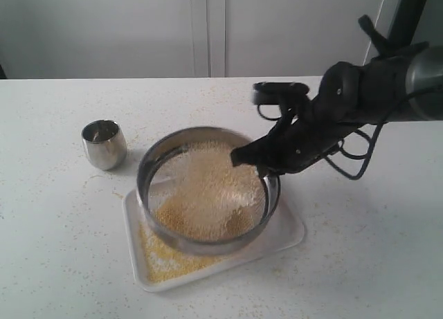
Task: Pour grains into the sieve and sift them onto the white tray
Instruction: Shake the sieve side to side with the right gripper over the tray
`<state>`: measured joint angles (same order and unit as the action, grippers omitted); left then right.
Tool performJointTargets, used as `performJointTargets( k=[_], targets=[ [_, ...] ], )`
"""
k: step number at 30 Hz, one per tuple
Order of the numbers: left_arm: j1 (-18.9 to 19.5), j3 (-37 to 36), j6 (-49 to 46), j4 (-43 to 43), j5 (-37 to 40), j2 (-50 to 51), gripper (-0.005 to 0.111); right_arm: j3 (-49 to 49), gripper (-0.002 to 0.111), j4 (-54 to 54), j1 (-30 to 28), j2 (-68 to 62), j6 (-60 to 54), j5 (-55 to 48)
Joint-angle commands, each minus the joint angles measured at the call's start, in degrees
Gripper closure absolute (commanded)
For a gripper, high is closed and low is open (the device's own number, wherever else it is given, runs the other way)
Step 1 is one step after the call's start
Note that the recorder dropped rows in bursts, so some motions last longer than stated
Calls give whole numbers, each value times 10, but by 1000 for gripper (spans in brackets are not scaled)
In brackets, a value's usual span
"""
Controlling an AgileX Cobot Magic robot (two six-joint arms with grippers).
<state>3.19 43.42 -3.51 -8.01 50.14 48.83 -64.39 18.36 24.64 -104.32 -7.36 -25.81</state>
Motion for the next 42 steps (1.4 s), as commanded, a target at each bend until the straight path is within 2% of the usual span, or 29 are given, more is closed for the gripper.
performJointTargets(
  k=[1,2,4,5,7,8,9,11,12,13,15,17,18,19,21,22,23,24,26,27,28,30,31,33,36,39,42],
  targets=[
    [1,-3,0,-5,4,-5,107,-1,108,-82,2,8,44,23],
    [1,-3,0,-5,4,-5,107,-1,108,-92,-12,8,116,37],
    [1,-3,0,-5,4,-5,107,-1,108,-71,-20,8,178,41],
    [1,-3,0,-5,4,-5,107,-1,108,-33,2,8,124,24],
    [1,-3,0,-5,4,-5,107,-1,108,-35,38,8,20,5],
    [1,-3,0,-5,4,-5,107,-1,108,-54,37,8,30,10],
    [1,-3,0,-5,4,-5,107,-1,108,-92,15,8,95,27],
    [1,-3,0,-5,4,-5,107,-1,108,-84,-13,8,197,30],
    [1,-3,0,-5,4,-5,107,-1,108,-65,-9,8,188,23],
    [1,-3,0,-5,4,-5,107,-1,108,-45,23,8,115,5],
    [1,-3,0,-5,4,-5,107,-1,108,-94,49,9,54,7],
    [1,-3,0,-5,4,-5,107,-1,108,-153,15,8,186,37],
    [1,-3,0,-5,4,-5,107,-1,108,-142,3,8,250,41],
    [1,-3,0,-5,4,-5,107,-1,108,-107,7,8,261,35],
    [1,-3,0,-5,4,-5,107,-1,108,-77,58,9,153,28],
    [1,-3,0,-5,4,-5,107,-1,108,-97,72,9,108,26],
    [1,-3,0,-5,4,-5,107,-1,108,-124,70,9,116,31],
    [1,-3,0,-5,4,-5,107,-1,108,-184,43,8,205,35],
    [1,-3,0,-5,4,-5,107,-1,108,-180,13,8,317,23],
    [1,-3,0,-5,4,-5,107,-1,108,-161,14,9,311,15],
    [1,-3,0,-5,4,-5,107,-1,108,-125,42,9,244,3],
    [1,-3,0,-5,4,-5,107,-2,108,-132,75,12,165,-2],
    [1,-3,0,-5,4,-5,107,-2,108,-141,72,13,171,5],
    [1,-3,0,-5,4,-5,107,-2,108,-178,44,12,253,22],
    [1,-3,0,-5,4,-5,107,-2,108,-169,27,10,335,9],
    [1,-3,0,-5,4,-5,107,-2,108,-147,63,10,269,-19],
    [1,-3,0,-5,4,-5,107,-2,108,-199,78,11,227,-18]
  ],
)
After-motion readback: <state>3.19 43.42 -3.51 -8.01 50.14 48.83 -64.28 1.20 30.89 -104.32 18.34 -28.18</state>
